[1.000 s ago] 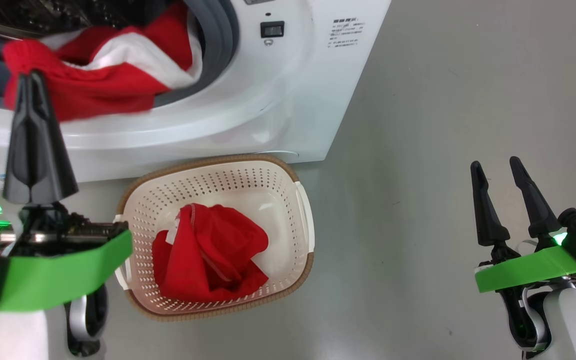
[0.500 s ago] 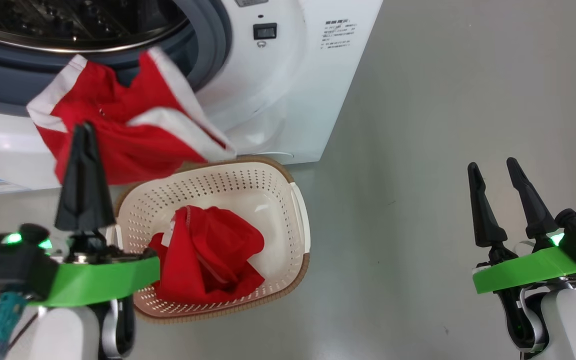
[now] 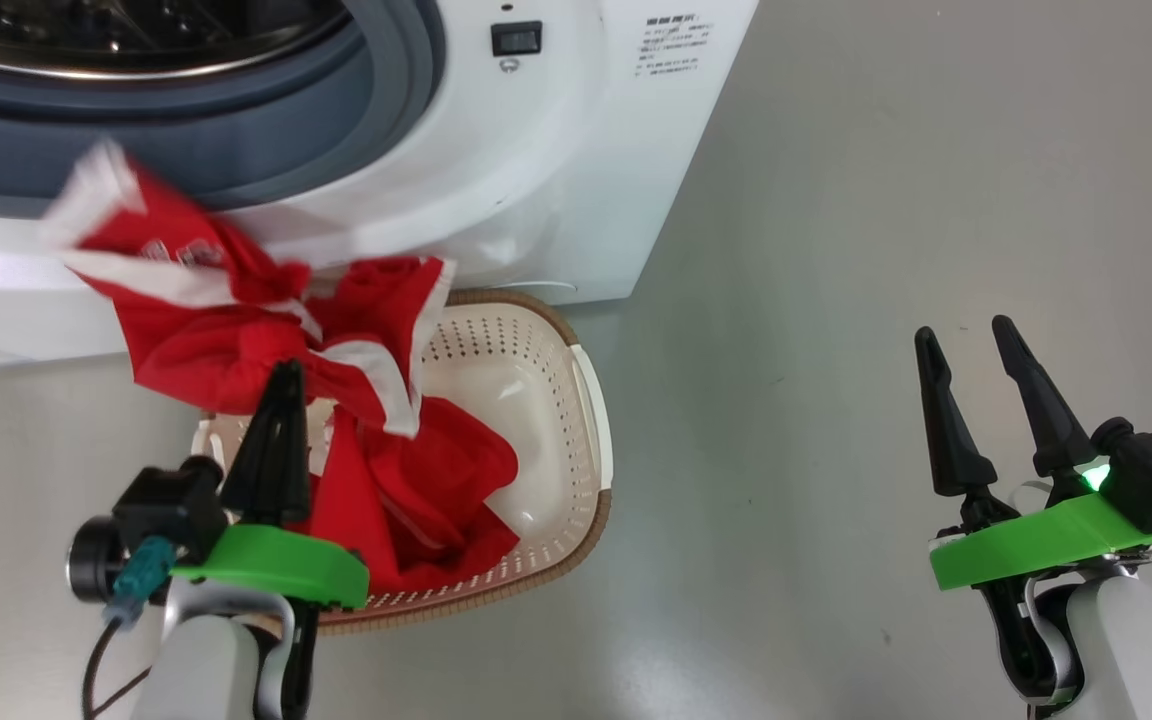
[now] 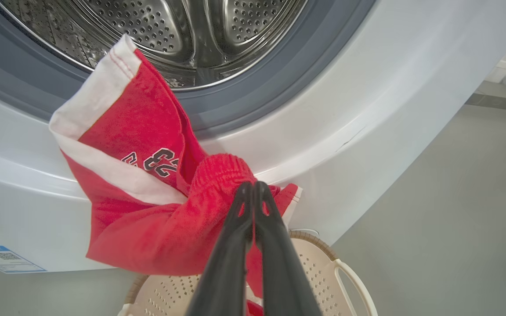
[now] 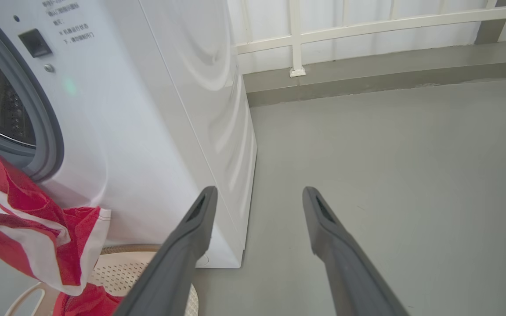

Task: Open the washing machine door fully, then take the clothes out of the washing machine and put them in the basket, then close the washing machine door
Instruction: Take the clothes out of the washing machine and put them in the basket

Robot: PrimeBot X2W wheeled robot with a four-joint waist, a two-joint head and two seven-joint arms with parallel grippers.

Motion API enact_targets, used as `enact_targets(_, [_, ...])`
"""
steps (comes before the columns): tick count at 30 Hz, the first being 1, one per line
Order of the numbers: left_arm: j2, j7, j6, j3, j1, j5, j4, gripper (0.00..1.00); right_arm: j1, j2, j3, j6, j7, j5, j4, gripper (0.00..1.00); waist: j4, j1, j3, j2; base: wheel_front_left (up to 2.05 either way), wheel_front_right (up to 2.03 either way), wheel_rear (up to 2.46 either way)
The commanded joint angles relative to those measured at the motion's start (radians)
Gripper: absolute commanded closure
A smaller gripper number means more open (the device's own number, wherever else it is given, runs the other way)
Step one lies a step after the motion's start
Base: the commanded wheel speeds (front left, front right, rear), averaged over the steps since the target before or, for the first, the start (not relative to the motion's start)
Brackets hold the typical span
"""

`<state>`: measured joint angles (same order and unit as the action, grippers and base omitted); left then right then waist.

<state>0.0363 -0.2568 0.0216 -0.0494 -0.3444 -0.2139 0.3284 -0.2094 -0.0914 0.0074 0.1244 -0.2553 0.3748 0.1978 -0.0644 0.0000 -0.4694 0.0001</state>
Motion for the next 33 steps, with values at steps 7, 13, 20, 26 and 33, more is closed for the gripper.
enact_targets(7, [0.014,-0.005,0.035,-0.023,-0.074,0.002,0.161,1.00,-0.026,-0.001,0.023,0.006,-0.006,0.003,-0.026,0.00,-0.022,0.0000,-0.057,-0.0001,0.00,0.00,0.00])
enact_targets(13, [0.014,-0.005,0.038,-0.036,-0.113,-0.021,0.270,1.00,-0.040,0.001,0.019,0.006,-0.006,0.002,-0.032,0.00,-0.029,0.0000,-0.097,-0.0001,0.00,0.00,0.00])
enact_targets(20, [0.014,-0.005,0.047,-0.039,-0.194,-0.040,0.417,1.00,-0.065,0.002,0.019,0.006,-0.006,0.001,-0.043,0.00,-0.032,0.0000,-0.160,-0.0001,0.00,0.00,0.00])
enact_targets(26, [0.014,-0.005,0.052,-0.044,-0.260,-0.037,0.543,1.00,-0.083,0.005,0.023,0.006,-0.006,0.000,-0.053,0.00,-0.035,0.0000,-0.210,-0.0001,0.00,0.00,0.00])
enact_targets(33, [0.014,-0.005,0.050,-0.027,-0.330,-0.025,0.640,1.00,-0.102,0.003,0.022,0.006,-0.006,0.000,-0.058,0.00,-0.036,0.0000,-0.252,-0.0001,0.00,0.00,0.00])
